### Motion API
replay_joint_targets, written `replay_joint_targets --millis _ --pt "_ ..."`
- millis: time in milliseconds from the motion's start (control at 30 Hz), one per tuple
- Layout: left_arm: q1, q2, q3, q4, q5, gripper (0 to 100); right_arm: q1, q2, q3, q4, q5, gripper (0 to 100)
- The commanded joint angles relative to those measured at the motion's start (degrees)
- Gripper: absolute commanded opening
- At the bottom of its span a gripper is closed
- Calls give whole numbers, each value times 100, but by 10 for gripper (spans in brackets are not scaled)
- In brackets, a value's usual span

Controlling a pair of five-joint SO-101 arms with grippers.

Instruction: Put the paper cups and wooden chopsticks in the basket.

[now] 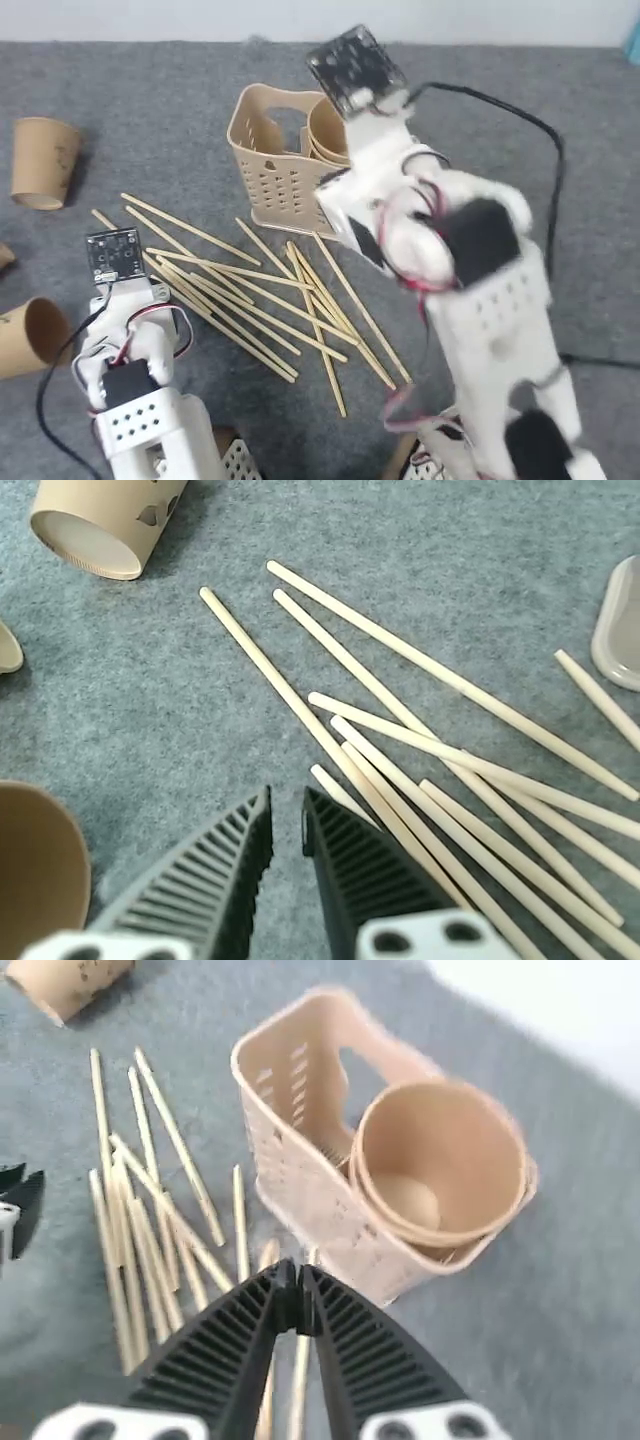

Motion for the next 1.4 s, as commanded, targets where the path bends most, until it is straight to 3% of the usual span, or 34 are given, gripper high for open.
replay_joint_targets --millis 0,167,300,367,733,1000,1367 --pt "9 -79 -22 -132 -79 47 -48 -875 1714 -1200 862 9" --pt "26 -79 -22 -132 -79 47 171 -1947 4149 -3811 1574 9" --pt "26 -79 -22 -132 -79 47 426 -2536 5310 -6237 1442 9" --pt "26 -79 -22 -132 -79 47 514 -2554 5600 -6932 1319 9" --pt "26 -79 -22 -132 -79 47 1323 -1587 5653 -7064 -862 12" --pt "26 -79 -22 -132 -79 47 1437 -804 5776 -7257 -958 9" --pt "26 -79 -22 -132 -79 47 1191 -1367 5908 -7152 -958 9"
